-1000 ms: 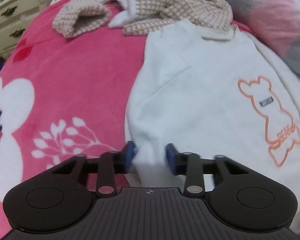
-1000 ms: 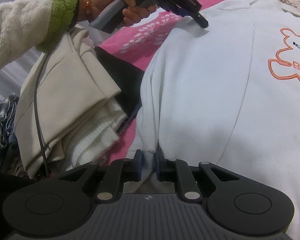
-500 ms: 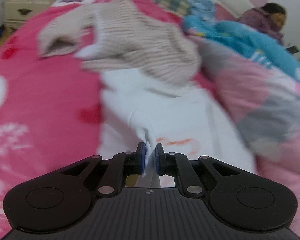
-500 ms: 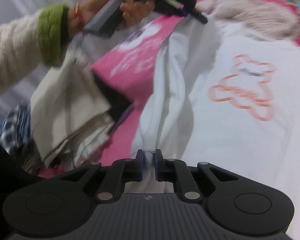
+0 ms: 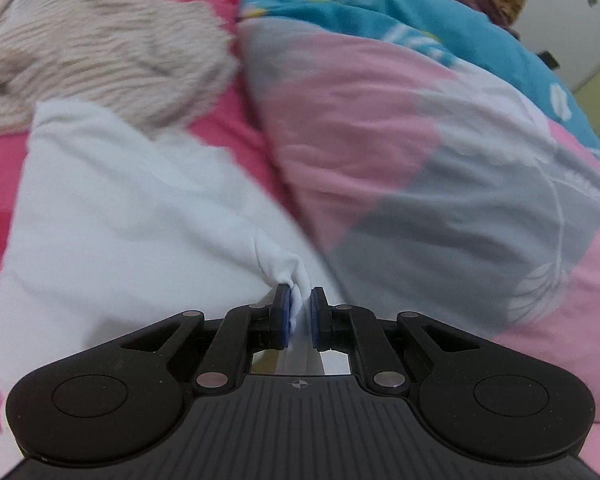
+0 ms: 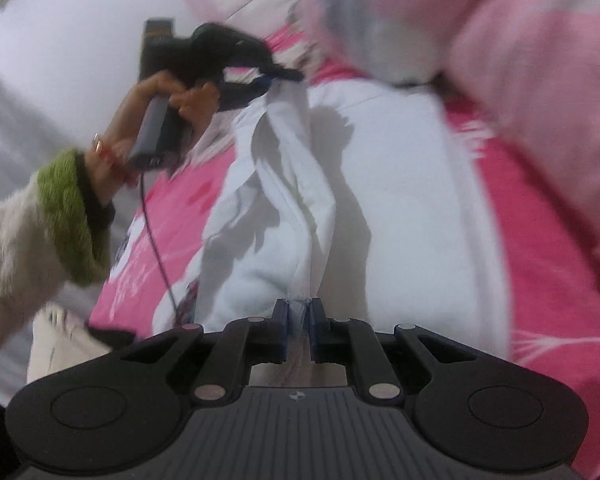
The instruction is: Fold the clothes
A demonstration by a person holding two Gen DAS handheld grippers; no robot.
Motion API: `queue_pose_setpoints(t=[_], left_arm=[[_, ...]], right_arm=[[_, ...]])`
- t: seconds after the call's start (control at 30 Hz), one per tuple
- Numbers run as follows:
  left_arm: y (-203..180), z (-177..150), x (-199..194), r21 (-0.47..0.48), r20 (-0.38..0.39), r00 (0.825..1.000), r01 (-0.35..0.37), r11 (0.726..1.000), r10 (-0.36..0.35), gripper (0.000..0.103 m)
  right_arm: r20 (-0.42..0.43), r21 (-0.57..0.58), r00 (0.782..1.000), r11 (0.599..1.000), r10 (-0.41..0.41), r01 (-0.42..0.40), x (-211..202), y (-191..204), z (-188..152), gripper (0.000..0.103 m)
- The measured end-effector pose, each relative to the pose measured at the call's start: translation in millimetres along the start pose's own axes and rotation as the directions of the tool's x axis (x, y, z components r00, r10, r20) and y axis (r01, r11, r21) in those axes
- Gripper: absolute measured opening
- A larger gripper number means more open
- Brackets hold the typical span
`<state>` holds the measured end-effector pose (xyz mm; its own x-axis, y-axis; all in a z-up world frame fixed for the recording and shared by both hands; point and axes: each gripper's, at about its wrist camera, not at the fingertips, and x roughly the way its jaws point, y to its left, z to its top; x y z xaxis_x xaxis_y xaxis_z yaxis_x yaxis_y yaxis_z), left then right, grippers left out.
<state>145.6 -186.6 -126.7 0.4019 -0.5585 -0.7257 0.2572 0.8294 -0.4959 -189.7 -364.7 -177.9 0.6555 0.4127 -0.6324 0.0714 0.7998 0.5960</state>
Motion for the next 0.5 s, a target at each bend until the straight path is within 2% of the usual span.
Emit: queue_pose_setpoints(t=[0.23, 0.37, 0.5], left_arm=[[-44.0, -12.4, 48.0, 0.061, -0.025, 1.000, -0.007, 0.998, 0.008, 0.008], [-56.7, -22.0, 72.9, 0.071, -0.041, 0.999, 0.003, 0.997, 0.000, 0.008], [-54.6, -28.3, 84.9, 0.089, -0.053, 0.999, 0.008, 0.996, -0.004, 0.013]], right_arm=[[0.031, 0.137, 0.999, 0.991, -0.010, 0.006, -16.7, -52.4, -3.3, 0.011], [0.035, 0.148, 0.999, 0.989, -0.022, 0.017, -22.3, -62.0, -8.9, 0.011], [0.029, 0.162, 0.999, 0.986, -0.042, 0.037, -23.5, -67.8, -16.9, 0.011]])
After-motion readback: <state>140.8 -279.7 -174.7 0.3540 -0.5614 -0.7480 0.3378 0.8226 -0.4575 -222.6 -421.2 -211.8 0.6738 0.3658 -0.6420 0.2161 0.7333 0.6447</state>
